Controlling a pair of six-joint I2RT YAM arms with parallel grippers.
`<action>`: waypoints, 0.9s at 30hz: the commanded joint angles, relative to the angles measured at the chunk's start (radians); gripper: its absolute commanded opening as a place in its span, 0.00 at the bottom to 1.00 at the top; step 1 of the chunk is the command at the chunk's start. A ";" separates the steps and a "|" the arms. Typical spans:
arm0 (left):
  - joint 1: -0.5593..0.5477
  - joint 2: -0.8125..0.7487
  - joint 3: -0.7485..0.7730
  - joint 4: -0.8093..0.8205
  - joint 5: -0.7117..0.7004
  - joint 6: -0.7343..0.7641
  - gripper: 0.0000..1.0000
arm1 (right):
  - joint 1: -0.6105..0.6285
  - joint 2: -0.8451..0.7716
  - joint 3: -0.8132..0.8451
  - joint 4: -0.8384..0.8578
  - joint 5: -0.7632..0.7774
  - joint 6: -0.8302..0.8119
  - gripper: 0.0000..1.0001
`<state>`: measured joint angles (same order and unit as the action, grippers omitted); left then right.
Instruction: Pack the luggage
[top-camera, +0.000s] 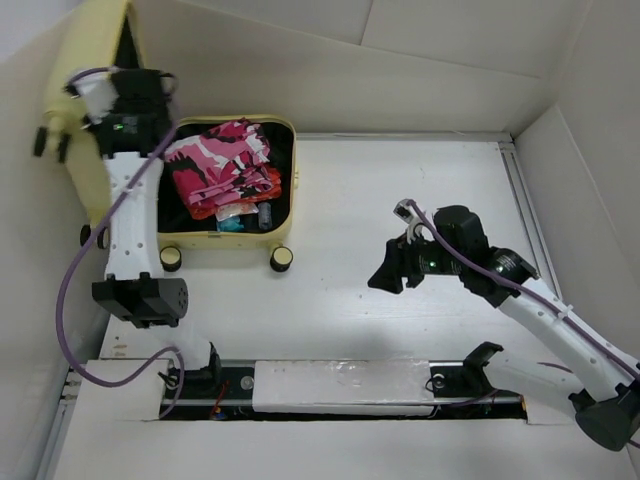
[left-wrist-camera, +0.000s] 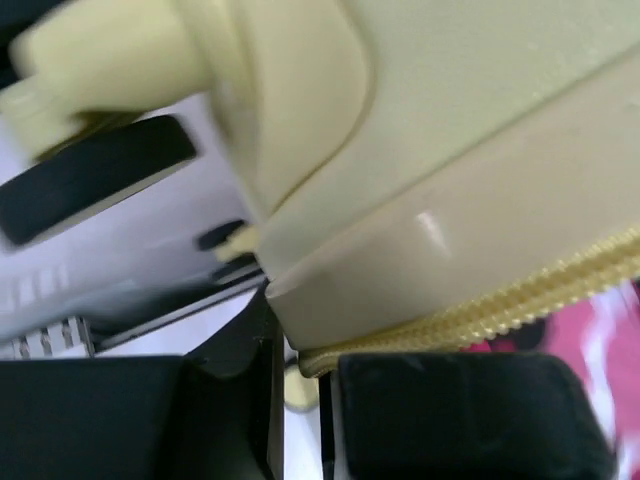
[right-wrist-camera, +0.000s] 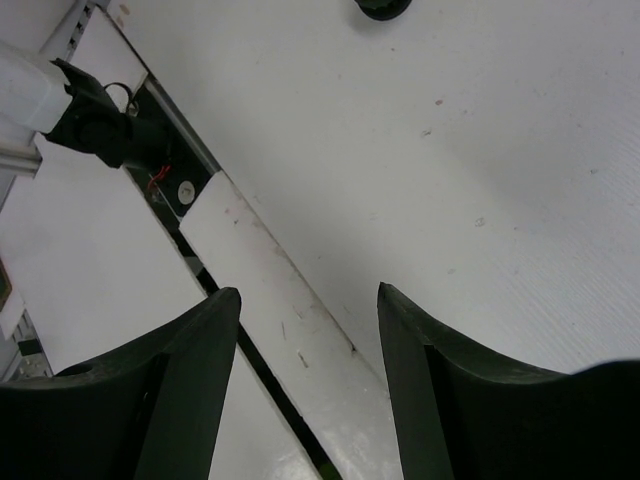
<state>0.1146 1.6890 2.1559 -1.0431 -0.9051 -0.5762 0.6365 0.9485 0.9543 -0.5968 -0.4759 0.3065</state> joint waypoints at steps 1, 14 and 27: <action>-0.369 -0.043 -0.017 0.106 0.037 0.005 0.00 | 0.008 0.007 0.008 0.061 0.011 0.009 0.63; -1.099 -0.078 -0.309 -0.086 0.021 -0.365 0.65 | 0.017 0.055 0.031 0.086 0.066 0.049 0.66; -0.410 -0.275 -0.314 0.446 0.495 -0.131 0.68 | 0.008 0.147 0.187 0.097 0.166 0.080 0.13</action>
<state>-0.4568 1.4773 1.8256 -0.7925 -0.6159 -0.7704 0.6430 1.0676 1.0531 -0.5640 -0.3477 0.3809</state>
